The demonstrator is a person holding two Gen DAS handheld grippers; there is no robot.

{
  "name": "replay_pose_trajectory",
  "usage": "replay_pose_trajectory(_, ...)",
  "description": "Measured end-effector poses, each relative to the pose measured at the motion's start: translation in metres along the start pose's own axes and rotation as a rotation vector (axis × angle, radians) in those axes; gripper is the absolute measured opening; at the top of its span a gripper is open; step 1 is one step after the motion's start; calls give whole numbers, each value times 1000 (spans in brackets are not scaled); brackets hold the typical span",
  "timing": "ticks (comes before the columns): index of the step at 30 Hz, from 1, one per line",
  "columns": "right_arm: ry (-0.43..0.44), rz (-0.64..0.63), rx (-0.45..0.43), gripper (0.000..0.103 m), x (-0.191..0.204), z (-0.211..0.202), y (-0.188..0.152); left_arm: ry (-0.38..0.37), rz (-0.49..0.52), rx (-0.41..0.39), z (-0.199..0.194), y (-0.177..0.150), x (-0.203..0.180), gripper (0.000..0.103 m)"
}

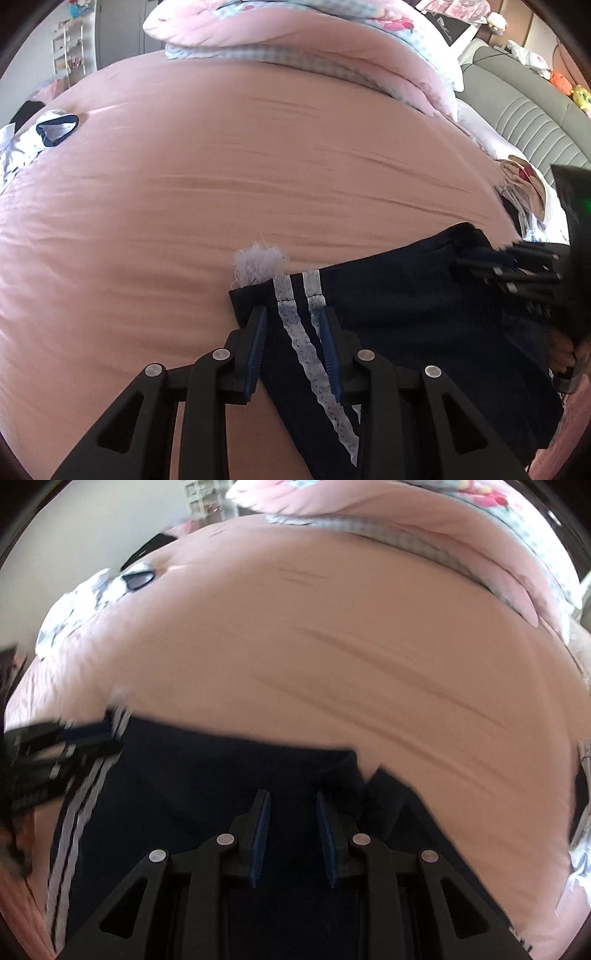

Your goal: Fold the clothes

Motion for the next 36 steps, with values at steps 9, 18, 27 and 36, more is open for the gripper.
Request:
replay_pose_trajectory(9, 2, 136, -111, 25, -19, -5, 22, 46, -6, -74, -2, 31, -7, 26)
replay_pose_trajectory(18, -47, 235, -67, 25, -34, -119, -83, -59, 91, -58, -37, 4, -58, 26)
replay_pose_trajectory(27, -109, 347, 16, 25, -58, -122, -202, -53, 332, 60, -29, -60, -133, 27)
replay_pose_trajectory(36, -152, 414, -9, 34, -101, -147, -234, 11, 262, 38, -51, -72, -117, 28)
Point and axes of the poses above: each gripper's, at about its wrist camera, not at the fingertips, and z roughly the way its jaws point, x to its left, y to its top, the point moved 7 cm from there along z, roughly the way its jaws point, and after that the axes turned 3 degrees about z, right-handed, at the moved point
